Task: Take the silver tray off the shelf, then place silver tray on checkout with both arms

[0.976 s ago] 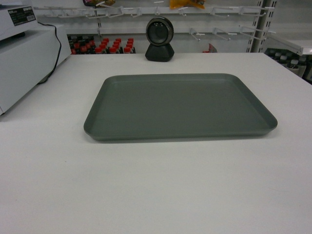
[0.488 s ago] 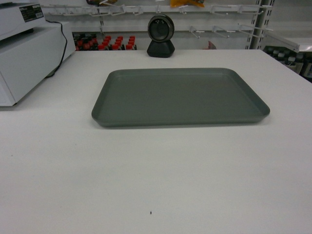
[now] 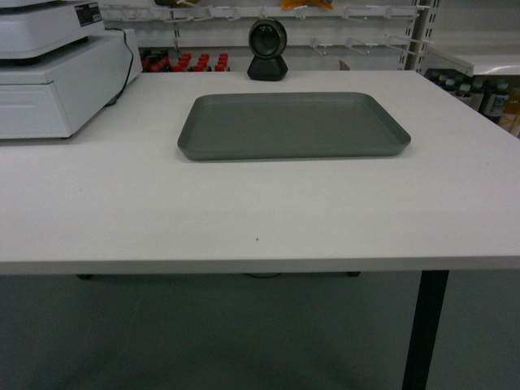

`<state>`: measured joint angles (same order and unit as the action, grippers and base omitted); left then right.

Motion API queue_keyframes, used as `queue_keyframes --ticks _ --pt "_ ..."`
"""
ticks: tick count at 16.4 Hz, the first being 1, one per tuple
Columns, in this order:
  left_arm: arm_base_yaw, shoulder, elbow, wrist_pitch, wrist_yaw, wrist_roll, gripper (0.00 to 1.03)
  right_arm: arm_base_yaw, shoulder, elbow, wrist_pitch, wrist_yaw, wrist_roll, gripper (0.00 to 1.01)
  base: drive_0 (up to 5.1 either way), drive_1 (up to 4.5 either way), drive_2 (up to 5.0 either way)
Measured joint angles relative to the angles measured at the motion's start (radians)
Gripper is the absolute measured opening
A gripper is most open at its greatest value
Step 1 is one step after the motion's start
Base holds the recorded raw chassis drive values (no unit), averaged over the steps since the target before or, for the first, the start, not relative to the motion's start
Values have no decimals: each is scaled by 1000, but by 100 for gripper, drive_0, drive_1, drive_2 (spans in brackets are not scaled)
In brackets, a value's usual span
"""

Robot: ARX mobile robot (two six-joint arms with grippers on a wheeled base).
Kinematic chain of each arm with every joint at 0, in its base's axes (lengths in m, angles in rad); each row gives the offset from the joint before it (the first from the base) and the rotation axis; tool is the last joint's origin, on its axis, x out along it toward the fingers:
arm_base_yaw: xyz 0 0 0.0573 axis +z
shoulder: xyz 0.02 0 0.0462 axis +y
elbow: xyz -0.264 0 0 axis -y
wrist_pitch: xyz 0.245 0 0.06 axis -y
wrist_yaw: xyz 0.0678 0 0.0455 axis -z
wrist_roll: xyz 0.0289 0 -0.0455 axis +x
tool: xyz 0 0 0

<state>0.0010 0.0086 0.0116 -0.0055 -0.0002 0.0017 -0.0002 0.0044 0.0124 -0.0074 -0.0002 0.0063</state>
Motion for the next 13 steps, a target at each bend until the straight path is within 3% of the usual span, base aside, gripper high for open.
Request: queue_keyframes --ticks 13 --pt "0 0 0 1 0 0 98 0 0 0 3 0 0 98 1 -432 434"
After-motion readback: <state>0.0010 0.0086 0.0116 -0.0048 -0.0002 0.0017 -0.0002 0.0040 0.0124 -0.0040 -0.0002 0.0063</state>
